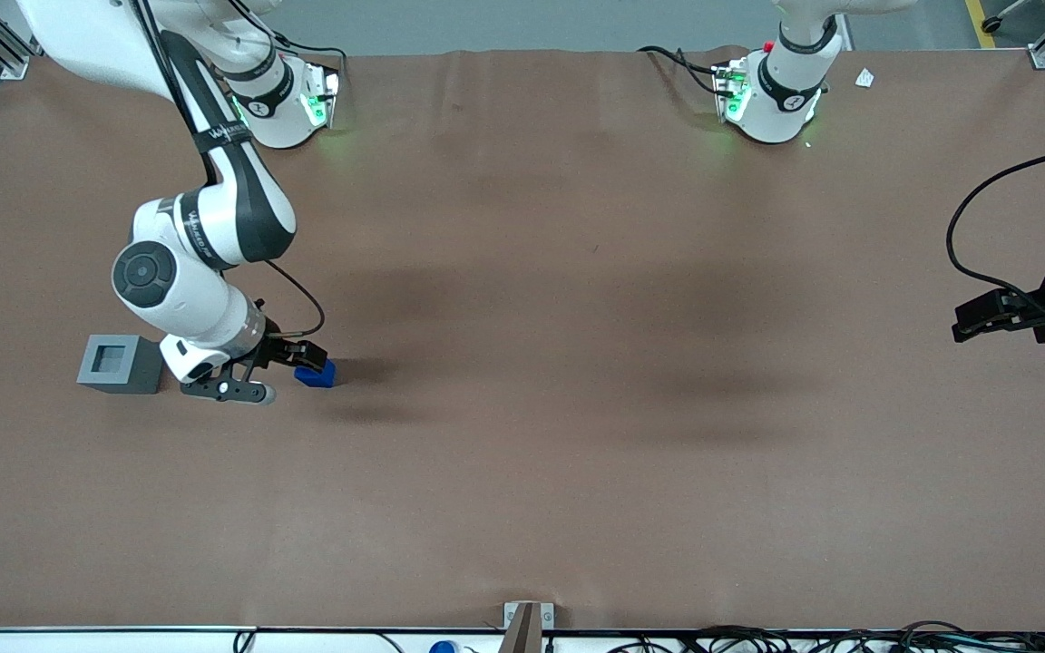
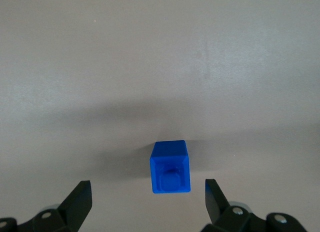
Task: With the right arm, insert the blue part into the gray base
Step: 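Lower the right gripper and close it on the blue block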
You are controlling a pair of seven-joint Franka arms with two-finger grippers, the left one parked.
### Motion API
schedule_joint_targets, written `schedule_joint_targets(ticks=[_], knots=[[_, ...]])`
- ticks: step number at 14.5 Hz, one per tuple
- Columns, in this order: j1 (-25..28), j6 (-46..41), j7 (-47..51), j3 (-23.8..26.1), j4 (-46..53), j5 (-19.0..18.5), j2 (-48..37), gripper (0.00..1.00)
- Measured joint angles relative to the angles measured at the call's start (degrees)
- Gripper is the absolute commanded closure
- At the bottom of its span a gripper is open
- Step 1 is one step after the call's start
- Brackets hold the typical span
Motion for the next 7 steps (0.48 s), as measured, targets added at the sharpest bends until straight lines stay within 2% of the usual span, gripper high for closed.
schedule_joint_targets(ticks=[7], knots=[[0.0,5.1,0.12,-0.37,-2.42,-0.02,4.22,0.0]])
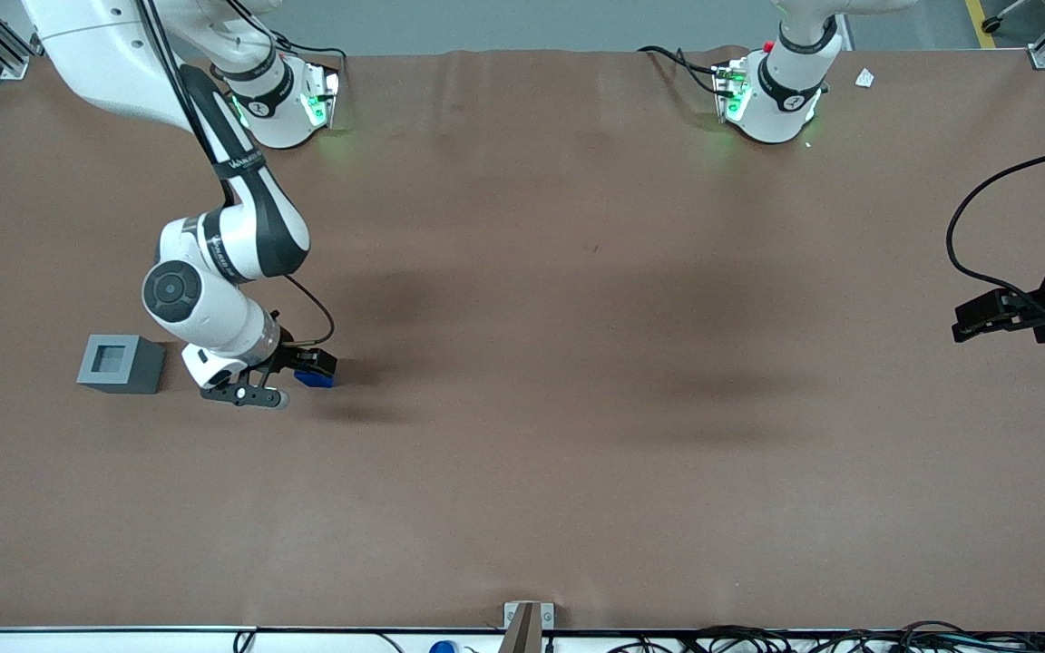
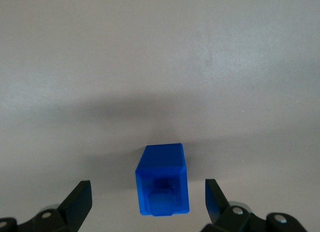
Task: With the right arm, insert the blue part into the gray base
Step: 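Lower the right gripper and close it on the blue block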
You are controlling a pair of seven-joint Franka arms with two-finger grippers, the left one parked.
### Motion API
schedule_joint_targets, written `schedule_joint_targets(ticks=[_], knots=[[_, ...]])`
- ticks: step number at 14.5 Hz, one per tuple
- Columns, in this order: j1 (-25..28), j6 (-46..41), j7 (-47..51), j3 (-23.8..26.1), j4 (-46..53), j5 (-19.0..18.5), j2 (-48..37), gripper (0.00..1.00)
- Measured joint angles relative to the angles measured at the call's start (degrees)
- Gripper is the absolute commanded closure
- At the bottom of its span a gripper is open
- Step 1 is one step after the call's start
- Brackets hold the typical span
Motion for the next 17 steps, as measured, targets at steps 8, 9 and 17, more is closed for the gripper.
schedule_joint_targets(ticks=[8,9,17], knots=[[-0.01,0.23,0.18,-0.14,-0.16,0.0,0.83,0.0],[-0.01,0.36,0.2,-0.14,-0.22,0.0,0.83,0.0],[-0.01,2.86,0.28,-0.15,-1.98,0.0,0.83,0.02]])
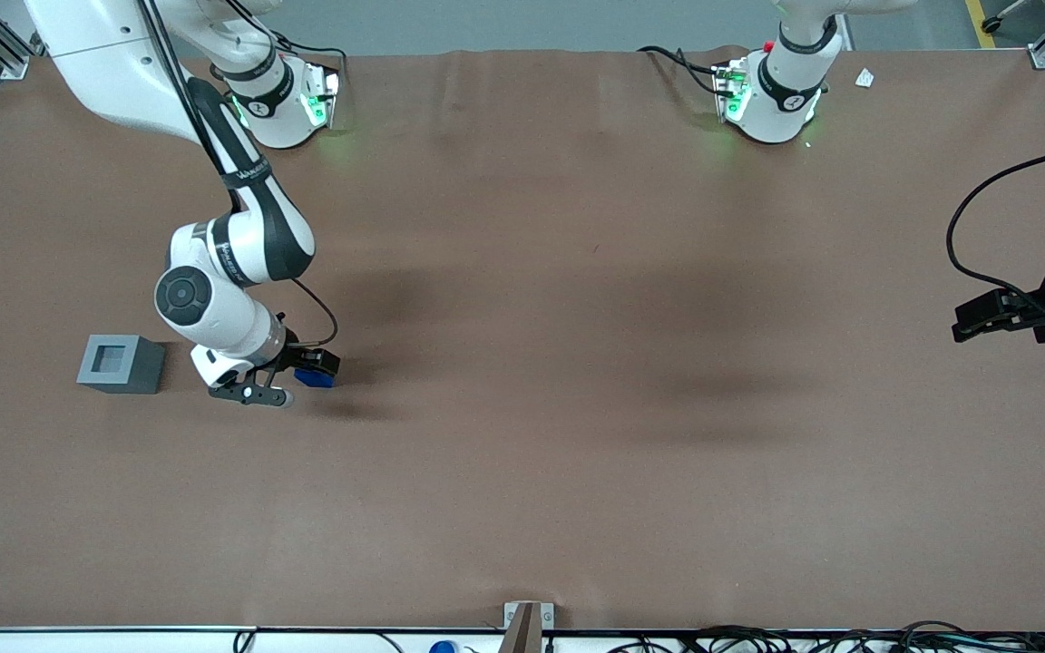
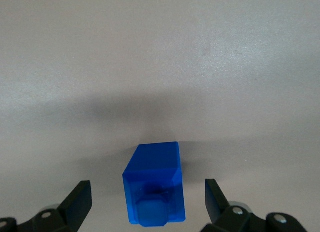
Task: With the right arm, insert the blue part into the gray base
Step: 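Lower the right gripper and close it on the blue block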
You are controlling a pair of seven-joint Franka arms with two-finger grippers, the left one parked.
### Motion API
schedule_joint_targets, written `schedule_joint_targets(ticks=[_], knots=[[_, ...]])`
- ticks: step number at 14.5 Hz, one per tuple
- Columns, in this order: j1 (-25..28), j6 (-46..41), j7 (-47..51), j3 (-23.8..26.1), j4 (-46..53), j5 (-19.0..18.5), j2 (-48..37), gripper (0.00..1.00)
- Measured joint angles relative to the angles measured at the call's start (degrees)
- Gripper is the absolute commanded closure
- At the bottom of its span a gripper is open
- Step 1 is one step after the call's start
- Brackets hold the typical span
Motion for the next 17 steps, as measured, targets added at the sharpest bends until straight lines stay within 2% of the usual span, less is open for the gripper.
schedule_joint_targets(ticks=[4,8,17], knots=[[0.0,0.06,0.03,0.0,-0.53,0.0,0.04,0.11],[0.0,0.06,0.03,0.04,-1.02,0.0,0.1,0.24],[0.02,0.08,-0.03,0.1,-1.03,-0.04,0.08,0.71]])
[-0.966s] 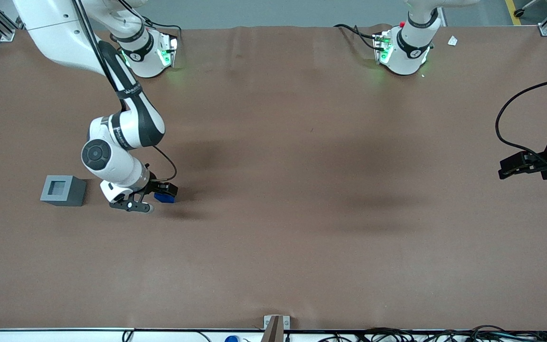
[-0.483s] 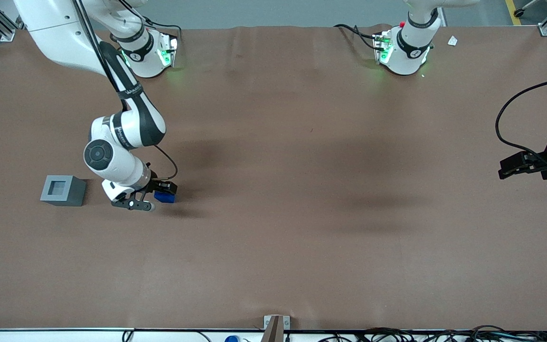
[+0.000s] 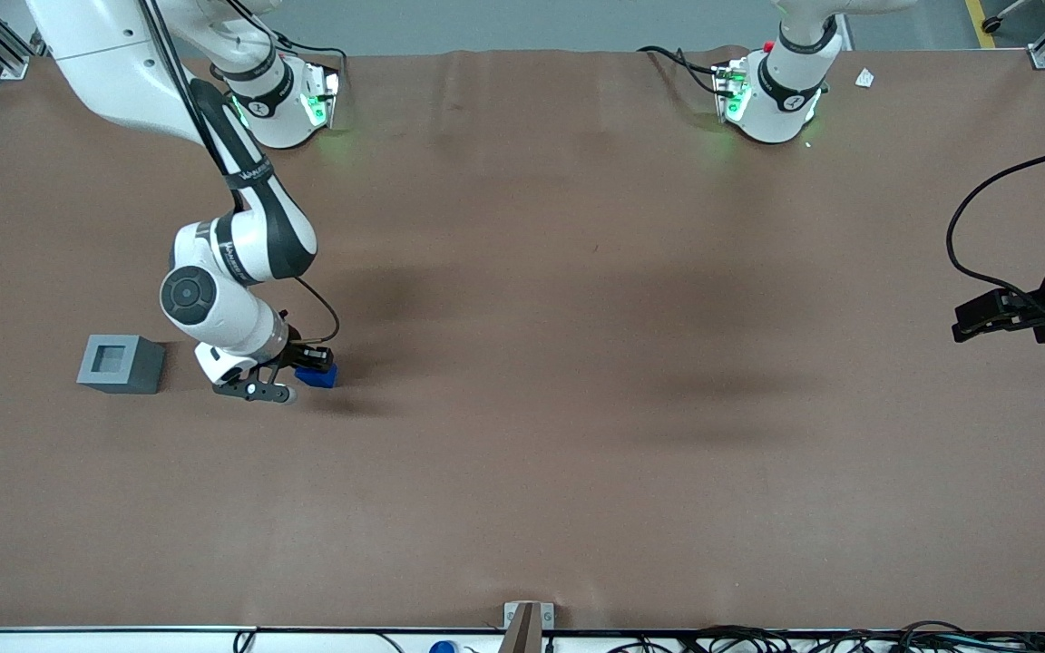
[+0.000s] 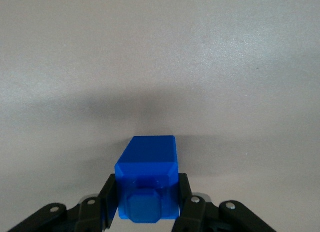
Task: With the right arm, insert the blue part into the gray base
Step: 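Lower the right gripper and close it on the blue block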
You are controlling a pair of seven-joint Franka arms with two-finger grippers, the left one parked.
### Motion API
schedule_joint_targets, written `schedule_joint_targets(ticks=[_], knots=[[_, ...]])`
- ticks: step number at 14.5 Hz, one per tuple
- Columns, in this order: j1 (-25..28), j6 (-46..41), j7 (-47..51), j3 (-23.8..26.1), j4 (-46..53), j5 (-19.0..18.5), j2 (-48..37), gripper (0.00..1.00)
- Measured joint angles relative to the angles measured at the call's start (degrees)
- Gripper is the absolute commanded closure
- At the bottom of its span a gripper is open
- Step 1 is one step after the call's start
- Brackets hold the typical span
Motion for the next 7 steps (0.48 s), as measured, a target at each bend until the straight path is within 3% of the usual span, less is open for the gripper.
schedule_joint_targets(ticks=[7], knots=[[-0.35,-3.36,-0.08,-0.4,1.74,0.0,-1.37,0.89]])
